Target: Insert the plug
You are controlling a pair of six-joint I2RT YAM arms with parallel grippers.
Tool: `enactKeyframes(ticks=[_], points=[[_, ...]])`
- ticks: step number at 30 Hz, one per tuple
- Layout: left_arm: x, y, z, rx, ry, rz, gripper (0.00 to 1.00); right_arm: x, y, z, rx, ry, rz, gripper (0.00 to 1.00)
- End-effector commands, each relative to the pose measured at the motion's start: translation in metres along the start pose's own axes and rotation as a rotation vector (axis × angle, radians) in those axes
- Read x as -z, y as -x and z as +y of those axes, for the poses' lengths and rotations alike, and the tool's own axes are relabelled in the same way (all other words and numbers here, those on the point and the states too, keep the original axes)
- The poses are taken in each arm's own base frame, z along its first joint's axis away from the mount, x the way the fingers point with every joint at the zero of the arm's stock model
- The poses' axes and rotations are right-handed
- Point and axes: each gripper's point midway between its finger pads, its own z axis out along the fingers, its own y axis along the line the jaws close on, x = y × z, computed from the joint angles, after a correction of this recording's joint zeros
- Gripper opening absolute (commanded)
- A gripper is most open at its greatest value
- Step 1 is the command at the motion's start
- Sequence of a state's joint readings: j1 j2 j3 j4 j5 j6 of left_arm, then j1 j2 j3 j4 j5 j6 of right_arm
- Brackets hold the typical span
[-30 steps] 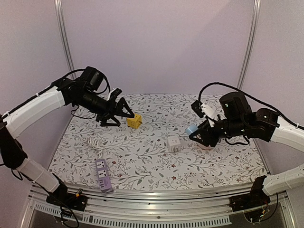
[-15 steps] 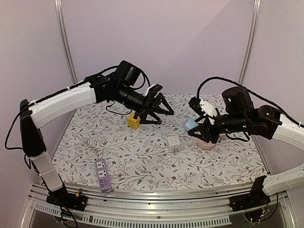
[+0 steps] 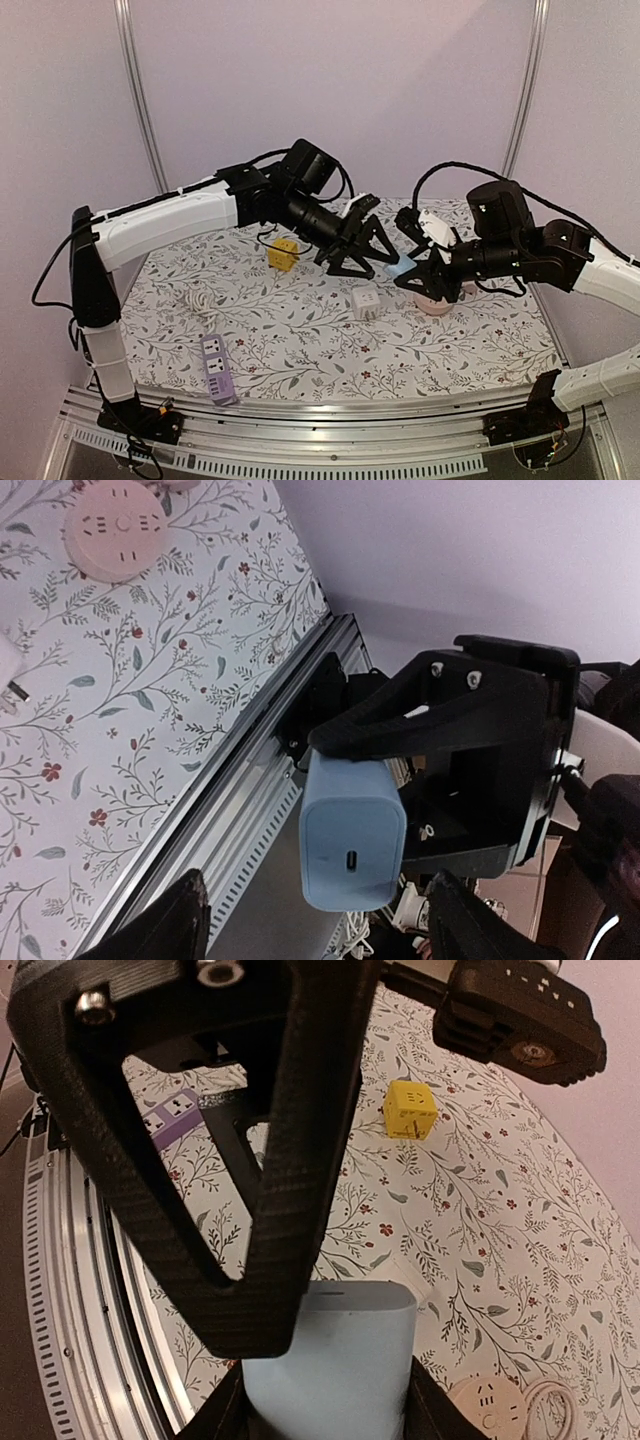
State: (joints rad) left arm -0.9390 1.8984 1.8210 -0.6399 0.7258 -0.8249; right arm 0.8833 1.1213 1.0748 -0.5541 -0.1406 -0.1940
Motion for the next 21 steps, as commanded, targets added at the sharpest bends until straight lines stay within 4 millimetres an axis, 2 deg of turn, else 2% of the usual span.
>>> enactKeyframes(ticks=[1,9,11,21], points=[[-0.011,-0.003,-0.006,-0.015,-0.007,0.013,0.73,0.002,0.013,0.009,0.027,0.050,-0.038,0.00],[-0.016,-0.004,-0.008,-0.019,-0.007,0.012,0.63,0.005,0.017,0.019,0.046,0.100,-0.080,0.00],[-0.018,-0.005,-0.009,-0.017,-0.012,0.014,0.58,0.004,0.018,0.019,0.045,0.097,-0.085,0.00],[-0.024,-0.007,-0.012,-0.004,-0.051,0.021,0.46,-0.001,0.018,0.020,0.046,0.091,-0.080,0.00]])
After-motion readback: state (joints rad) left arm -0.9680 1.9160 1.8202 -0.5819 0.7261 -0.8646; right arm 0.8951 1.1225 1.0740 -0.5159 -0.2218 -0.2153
